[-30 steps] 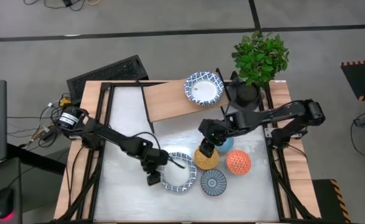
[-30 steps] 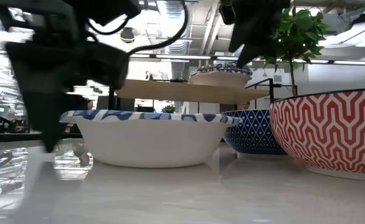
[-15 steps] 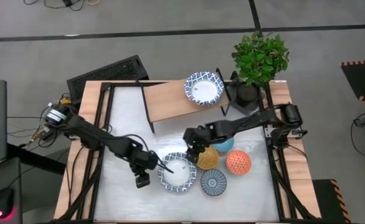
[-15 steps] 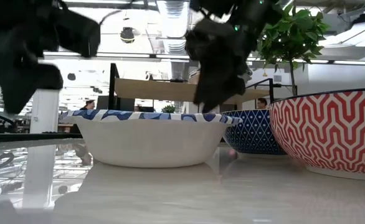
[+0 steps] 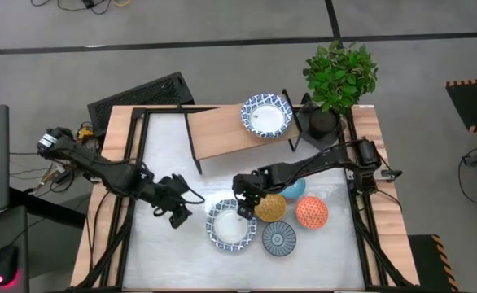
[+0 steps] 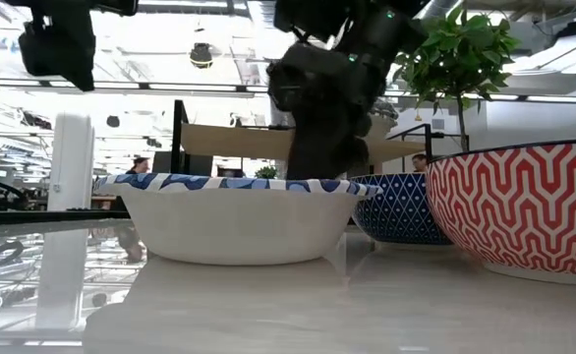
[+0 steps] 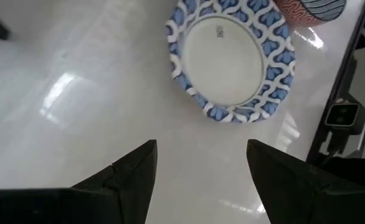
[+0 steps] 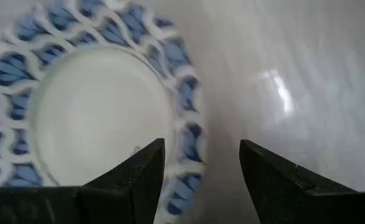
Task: Place and stack bowls onto a shelf
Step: Stack the white patterned bowl on top of the white patterned bowls on the shelf, then put the light blue bowl on the shelf
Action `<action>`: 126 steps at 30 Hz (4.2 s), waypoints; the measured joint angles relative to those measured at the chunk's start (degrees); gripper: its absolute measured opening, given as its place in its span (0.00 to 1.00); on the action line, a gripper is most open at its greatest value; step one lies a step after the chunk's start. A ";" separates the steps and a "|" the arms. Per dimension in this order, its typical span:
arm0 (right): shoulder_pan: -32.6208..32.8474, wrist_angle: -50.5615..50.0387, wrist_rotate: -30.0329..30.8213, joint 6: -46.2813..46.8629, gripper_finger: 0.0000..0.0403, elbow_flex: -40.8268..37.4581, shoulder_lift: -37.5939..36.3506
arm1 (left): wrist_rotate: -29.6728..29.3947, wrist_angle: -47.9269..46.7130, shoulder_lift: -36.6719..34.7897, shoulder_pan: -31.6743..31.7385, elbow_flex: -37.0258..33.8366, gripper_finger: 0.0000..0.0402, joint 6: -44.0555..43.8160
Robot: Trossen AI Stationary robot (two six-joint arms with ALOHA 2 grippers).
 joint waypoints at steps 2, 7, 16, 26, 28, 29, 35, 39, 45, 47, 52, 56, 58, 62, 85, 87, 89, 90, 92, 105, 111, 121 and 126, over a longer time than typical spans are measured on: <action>-0.04 -0.27 -0.40 -0.02 0.58 -0.04 0.72 | -0.46 -0.82 -1.15 0.01 -0.02 0.58 -0.12; 0.00 0.63 -1.96 -0.01 0.58 0.03 2.54 | -1.91 -2.73 -2.28 0.02 -0.02 0.58 -0.98; 0.59 -1.26 -2.92 0.03 0.35 -0.16 2.23 | -1.87 -5.02 -2.26 0.00 -0.02 0.58 0.05; -0.13 -4.45 -6.45 2.18 0.07 2.62 2.04 | -1.82 -6.04 -2.26 0.00 -0.02 0.58 0.29; 0.11 -8.28 -7.00 2.84 0.08 5.70 1.42 | -1.54 -6.11 -2.26 0.00 -0.02 0.58 0.28; 0.23 -10.32 -7.06 3.06 0.07 7.22 0.84 | -1.39 -6.17 -2.24 0.00 -0.02 0.58 0.27; -0.30 -21.07 -4.48 6.86 0.05 16.82 -5.01 | -1.26 -7.47 -2.22 -0.02 -0.02 0.58 0.33; -2.82 -24.02 -1.45 12.27 0.05 18.47 -11.29 | -1.29 -8.20 -2.42 -0.11 -0.02 0.58 1.36; -4.31 -29.49 10.41 23.53 0.05 18.51 -24.11 | -3.73 -7.98 -5.07 -0.45 -0.02 0.58 1.47; -3.94 -32.99 17.96 29.48 0.05 18.53 -28.18 | -5.51 -7.95 -6.69 -0.46 -0.02 0.58 1.85; -1.18 -37.40 37.22 48.74 0.05 15.51 -36.13 | -11.26 -8.21 -10.57 -0.46 -0.02 0.58 3.13; 1.06 -37.00 43.59 60.96 0.06 10.15 -39.55 | -15.84 -8.88 -13.23 -0.42 -0.02 0.58 4.48; 1.56 -36.24 44.77 64.43 0.06 7.30 -40.10 | -18.00 -9.40 -14.28 -0.39 -0.02 0.58 4.89; 0.96 -36.29 46.88 70.01 0.06 2.70 -39.94 | -20.33 -10.53 -15.67 -0.39 -0.02 0.58 4.95; -22.39 -28.73 32.71 61.26 0.06 -0.19 -33.70 | -21.81 -12.58 -17.21 -0.39 -0.02 0.58 5.27; -22.73 -29.35 32.65 61.28 0.06 -0.10 -33.19 | -21.80 -12.58 -17.21 -0.39 -0.02 0.58 5.25; -22.99 -29.65 32.43 61.15 0.07 -0.04 -33.17 | -21.80 -12.58 -17.21 -0.39 -0.02 0.58 5.23; -23.26 -30.09 32.22 61.09 0.07 -0.14 -33.15 | -21.81 -12.58 -17.22 -0.39 -0.02 0.58 5.23; -23.49 -29.35 31.92 60.87 0.09 -0.09 -33.06 | -21.82 -12.56 -17.21 -0.39 -0.02 0.58 5.21; -27.35 -26.55 26.08 54.18 0.27 -0.09 -33.09 | -21.93 -12.52 -17.21 -0.39 -0.02 0.58 4.55; -27.98 -24.44 24.16 48.54 0.43 -0.09 -33.35 | -21.88 -12.52 -17.21 -0.39 -0.02 0.58 4.46; -27.24 -30.70 23.71 45.00 0.56 -0.07 -37.36 | -21.82 -12.52 -17.21 -0.39 -0.02 0.58 4.45; -23.90 -27.95 25.56 41.24 0.54 -0.07 -38.77 | -22.93 -12.52 -17.21 -0.39 -0.02 0.58 3.96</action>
